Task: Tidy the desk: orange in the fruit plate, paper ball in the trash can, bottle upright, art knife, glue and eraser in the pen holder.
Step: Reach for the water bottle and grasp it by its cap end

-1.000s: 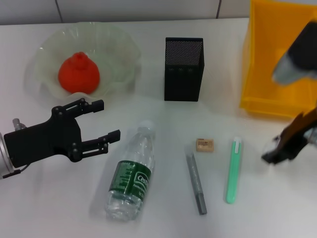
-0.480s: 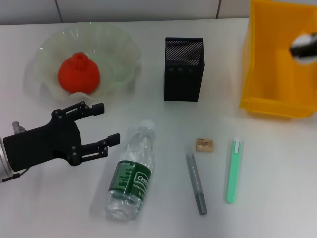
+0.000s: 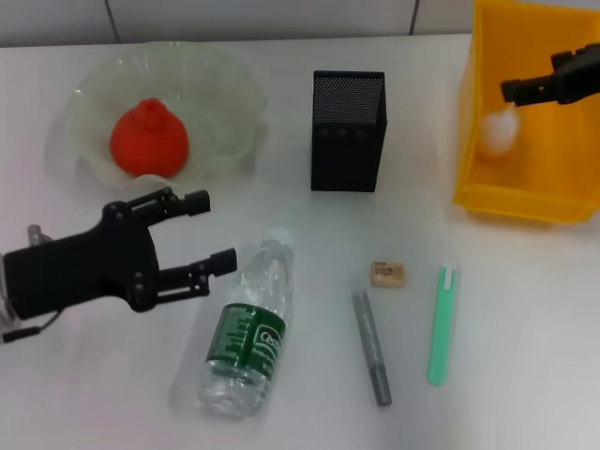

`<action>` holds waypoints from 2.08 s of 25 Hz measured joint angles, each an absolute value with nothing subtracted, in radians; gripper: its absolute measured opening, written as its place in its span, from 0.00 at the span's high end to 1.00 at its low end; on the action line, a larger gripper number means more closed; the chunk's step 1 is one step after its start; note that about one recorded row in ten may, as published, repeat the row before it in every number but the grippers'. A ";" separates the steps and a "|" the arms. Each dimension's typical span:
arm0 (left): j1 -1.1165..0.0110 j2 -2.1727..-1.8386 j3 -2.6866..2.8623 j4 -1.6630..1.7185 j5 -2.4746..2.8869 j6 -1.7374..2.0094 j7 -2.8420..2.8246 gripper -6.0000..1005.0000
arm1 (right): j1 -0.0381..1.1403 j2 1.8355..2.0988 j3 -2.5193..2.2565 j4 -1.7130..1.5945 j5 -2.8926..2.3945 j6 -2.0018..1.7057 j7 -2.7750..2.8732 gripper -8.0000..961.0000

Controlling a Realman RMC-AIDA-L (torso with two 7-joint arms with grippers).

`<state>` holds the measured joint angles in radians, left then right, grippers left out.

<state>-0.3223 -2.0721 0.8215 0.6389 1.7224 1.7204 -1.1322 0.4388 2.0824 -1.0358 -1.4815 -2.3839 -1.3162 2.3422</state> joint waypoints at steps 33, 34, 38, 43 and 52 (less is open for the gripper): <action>-0.125 -2.078 1.761 1.624 2.298 1.026 -2.605 0.19 | 0.050 2.082 -0.993 -0.705 -1.599 -1.658 0.792 0.11; -0.125 -2.078 1.761 1.624 2.298 1.026 -2.605 0.19 | 0.050 2.082 -0.993 -0.705 -1.599 -1.658 0.792 0.11; -0.177 -2.080 1.847 1.627 2.458 1.005 -2.776 0.19 | 0.050 2.081 -0.986 -0.684 -1.599 -1.652 0.787 0.11; -0.201 -2.080 1.872 1.621 2.526 0.994 -2.846 0.19 | 0.052 2.082 -0.984 -0.675 -1.599 -1.651 0.777 0.11; -0.241 -2.080 1.886 1.561 2.547 0.960 -2.873 0.19 | 0.058 2.083 -0.985 -0.661 -1.599 -1.644 0.775 0.11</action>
